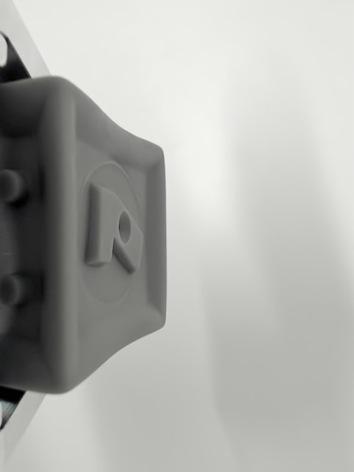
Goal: Destack cube
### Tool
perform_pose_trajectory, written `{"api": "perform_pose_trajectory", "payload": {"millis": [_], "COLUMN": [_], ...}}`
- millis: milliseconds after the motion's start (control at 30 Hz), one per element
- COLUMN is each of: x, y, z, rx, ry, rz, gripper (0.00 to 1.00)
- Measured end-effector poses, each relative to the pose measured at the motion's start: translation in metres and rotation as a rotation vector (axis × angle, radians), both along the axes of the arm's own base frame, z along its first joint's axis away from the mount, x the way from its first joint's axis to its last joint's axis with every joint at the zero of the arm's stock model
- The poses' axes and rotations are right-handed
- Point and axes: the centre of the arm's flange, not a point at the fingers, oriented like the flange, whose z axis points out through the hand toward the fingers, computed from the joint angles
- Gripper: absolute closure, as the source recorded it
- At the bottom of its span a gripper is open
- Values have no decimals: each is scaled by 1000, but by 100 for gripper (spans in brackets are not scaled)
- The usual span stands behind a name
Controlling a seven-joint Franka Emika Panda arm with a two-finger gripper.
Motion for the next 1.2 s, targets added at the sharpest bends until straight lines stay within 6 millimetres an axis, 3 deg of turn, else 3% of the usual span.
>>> {"api": "perform_pose_trajectory", "payload": {"millis": [1200], "x": [13], "y": [68], "z": [-14], "rx": [0], "ry": [-3], "rz": [-109], "gripper": [100]}}
